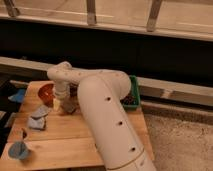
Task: Place eraser in paper cup
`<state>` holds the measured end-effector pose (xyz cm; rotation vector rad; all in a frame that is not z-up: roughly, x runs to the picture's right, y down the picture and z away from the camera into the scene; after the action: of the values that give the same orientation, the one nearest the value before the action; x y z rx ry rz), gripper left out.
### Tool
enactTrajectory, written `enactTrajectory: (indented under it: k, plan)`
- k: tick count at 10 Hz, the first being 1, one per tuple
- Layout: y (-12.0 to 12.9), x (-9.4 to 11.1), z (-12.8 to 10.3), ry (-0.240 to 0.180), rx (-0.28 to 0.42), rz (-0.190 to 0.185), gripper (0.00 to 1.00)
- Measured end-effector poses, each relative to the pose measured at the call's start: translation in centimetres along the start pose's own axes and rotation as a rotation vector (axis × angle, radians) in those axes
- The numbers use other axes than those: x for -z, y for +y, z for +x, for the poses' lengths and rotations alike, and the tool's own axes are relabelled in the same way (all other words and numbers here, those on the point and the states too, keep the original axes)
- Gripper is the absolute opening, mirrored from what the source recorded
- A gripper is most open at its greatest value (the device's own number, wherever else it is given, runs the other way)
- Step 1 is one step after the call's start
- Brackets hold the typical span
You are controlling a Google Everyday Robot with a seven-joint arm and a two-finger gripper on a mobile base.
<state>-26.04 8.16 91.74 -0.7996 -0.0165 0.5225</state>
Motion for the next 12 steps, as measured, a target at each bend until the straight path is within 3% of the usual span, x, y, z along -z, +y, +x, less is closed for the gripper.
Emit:
enactTrajectory:
  k: [3,8,10,12]
  plan:
    - [-0.1,-0.6,-0.1,-0.023,-0.023,0.001,0.71]
    - [-0.1,-1.0,0.0,-0.023,-0.028,0.012,0.24]
    - [0.3,-0.3,-0.2,-0.033,-0.017,0.028,0.04]
    - [0.3,2.3,0.4,-0.042,-0.016,0.060,0.00]
